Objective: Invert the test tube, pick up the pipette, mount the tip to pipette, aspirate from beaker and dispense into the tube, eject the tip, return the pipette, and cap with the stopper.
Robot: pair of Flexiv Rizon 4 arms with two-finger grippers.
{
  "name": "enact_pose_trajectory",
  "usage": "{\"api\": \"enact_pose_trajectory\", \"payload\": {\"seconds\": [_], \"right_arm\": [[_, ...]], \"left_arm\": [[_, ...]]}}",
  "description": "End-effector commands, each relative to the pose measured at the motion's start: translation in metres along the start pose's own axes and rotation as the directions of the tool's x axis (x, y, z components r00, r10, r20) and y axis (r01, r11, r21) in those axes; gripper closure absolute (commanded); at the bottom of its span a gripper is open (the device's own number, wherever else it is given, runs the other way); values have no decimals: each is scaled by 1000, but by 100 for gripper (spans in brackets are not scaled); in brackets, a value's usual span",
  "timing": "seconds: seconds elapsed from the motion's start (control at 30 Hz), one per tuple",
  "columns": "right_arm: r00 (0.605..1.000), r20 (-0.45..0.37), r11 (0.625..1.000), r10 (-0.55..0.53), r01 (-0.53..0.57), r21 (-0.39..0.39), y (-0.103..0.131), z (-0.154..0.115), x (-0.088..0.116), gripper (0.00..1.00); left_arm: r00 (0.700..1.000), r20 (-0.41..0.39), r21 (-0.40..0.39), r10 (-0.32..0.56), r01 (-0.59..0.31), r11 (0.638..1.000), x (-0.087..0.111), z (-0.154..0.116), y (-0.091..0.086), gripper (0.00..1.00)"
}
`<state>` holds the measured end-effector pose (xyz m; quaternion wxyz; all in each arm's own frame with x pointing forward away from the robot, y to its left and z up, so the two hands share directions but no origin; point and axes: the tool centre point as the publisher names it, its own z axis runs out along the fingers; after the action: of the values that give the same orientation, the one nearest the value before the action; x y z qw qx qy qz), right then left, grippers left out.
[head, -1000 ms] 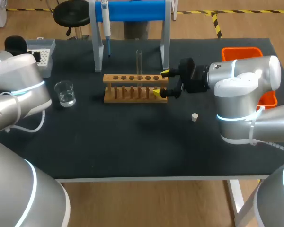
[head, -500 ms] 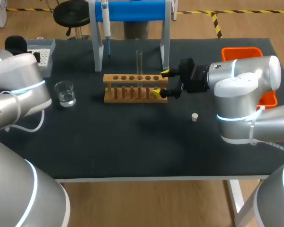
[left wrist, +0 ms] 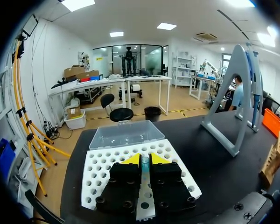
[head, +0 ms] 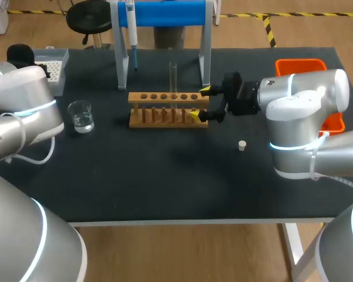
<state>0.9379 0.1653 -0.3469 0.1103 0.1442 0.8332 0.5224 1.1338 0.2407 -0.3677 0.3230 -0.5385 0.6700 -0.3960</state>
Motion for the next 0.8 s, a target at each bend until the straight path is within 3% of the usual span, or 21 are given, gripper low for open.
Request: {"api": "enact_pose_trajectory", "payload": {"seconds": [0.03,0.8], "right_arm": [[1000,1,1000,0,0,-1,0,-1,1,0],[1000,1,1000,0,0,-1,0,-1,1,0]], "left_arm": [[1000,-3,-11,3,-3,1000,-1,3,-1,97],[1000,8,0,17,-17,1000,-1,-1,-9,100]]}}
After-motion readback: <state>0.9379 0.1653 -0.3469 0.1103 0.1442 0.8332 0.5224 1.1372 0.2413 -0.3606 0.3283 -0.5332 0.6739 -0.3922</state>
